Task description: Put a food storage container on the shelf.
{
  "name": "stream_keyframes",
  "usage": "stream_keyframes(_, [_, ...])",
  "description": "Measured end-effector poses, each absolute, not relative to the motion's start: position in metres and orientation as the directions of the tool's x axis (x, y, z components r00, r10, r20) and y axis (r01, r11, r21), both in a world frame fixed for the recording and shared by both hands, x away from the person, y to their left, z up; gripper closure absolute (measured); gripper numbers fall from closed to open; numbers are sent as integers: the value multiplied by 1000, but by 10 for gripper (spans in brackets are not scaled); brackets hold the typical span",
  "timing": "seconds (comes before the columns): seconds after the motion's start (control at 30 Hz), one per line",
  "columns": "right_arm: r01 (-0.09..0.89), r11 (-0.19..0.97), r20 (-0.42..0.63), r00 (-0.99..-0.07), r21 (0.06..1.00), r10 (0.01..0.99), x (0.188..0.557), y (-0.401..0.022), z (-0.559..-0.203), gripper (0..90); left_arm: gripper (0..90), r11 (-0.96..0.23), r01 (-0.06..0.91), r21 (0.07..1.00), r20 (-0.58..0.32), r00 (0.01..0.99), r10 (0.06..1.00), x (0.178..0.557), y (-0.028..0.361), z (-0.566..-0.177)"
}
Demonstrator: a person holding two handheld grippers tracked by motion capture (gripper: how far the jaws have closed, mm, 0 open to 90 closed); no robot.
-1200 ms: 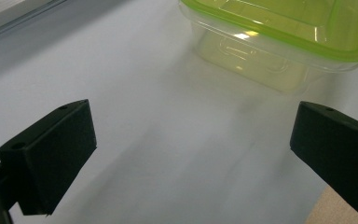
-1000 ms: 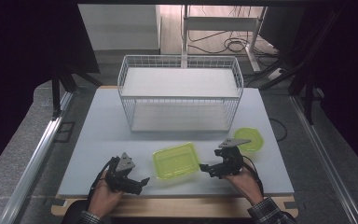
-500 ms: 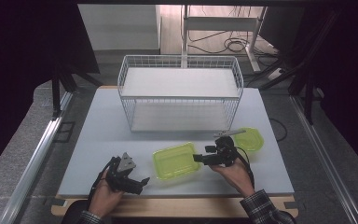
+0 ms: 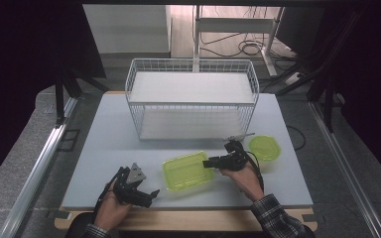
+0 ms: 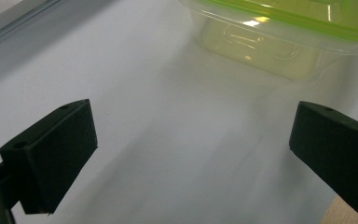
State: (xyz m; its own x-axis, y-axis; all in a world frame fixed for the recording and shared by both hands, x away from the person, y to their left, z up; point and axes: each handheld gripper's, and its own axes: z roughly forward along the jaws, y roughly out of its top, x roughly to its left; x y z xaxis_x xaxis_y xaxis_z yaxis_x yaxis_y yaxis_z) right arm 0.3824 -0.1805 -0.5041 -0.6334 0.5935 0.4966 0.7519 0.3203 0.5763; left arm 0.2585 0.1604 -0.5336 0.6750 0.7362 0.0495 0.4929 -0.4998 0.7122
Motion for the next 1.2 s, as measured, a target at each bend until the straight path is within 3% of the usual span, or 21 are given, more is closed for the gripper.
stream_keyframes(0.37, [863, 256, 681, -501, 435, 534, 389, -187, -511, 789, 7, -515, 488, 705, 65, 678, 732, 258, 159, -534])
stream_keyframes(0.6, [852, 270, 665, -520, 449, 536, 386, -184, -506, 799, 7, -511, 490, 706, 68, 672, 737, 258, 162, -533])
stream_keyframes(1.2, [844, 164, 676, -511, 510, 531, 390, -202, -478, 800, 6, -494, 509, 705, 65, 647, 759, 260, 170, -533])
